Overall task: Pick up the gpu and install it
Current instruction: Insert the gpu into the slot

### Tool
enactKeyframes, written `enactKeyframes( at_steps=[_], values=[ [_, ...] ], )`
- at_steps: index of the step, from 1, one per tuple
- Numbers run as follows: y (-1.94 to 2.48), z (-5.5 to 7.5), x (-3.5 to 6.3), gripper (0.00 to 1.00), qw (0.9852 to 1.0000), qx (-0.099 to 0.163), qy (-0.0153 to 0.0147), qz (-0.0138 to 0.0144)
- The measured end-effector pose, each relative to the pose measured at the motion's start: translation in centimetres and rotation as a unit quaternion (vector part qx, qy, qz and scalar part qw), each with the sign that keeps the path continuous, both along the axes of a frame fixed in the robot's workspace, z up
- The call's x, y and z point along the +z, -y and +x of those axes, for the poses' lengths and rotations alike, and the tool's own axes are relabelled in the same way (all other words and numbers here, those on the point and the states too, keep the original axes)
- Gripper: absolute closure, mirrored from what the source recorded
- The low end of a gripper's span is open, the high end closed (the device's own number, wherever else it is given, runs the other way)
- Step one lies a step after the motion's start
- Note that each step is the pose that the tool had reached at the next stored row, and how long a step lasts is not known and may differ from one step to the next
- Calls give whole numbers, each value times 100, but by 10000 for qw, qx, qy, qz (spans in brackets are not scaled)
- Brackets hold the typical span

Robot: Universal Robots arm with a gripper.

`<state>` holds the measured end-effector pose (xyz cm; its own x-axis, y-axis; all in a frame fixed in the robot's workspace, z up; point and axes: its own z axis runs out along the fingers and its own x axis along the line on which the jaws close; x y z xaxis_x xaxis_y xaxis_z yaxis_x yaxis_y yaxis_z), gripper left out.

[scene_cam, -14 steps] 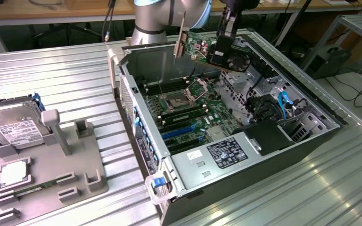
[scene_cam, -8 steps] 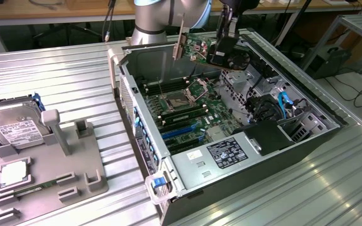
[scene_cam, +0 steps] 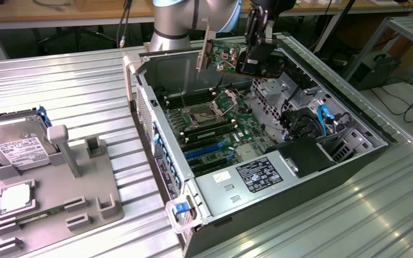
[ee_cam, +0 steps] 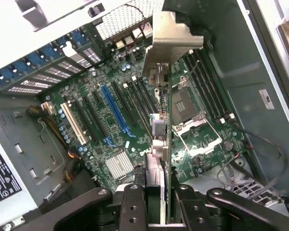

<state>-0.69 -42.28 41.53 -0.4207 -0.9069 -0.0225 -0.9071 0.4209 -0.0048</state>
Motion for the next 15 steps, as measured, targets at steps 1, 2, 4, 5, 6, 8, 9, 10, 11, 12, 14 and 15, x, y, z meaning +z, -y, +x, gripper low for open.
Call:
enactKeyframes(
  at_steps=[1,2,4,5,6,8,9,10,11,12,14,15],
  values=[
    [0,0,0,72,10000,88,0,0],
    [0,0,0,72,9999,162,0,0],
    [0,0,0,72,9995,328,0,0],
    [0,0,0,72,9991,416,0,0],
    [0,0,0,72,9988,496,0,0],
    [0,0,0,72,9978,664,0,0],
    [0,0,0,72,9972,748,0,0],
    [0,-1,0,72,9965,837,0,0],
    [0,0,0,72,9957,929,0,0],
    [0,0,0,72,9949,1008,0,0],
    [0,0,0,72,9928,1196,0,0],
    [0,-1,0,72,9918,1280,0,0]
  ],
)
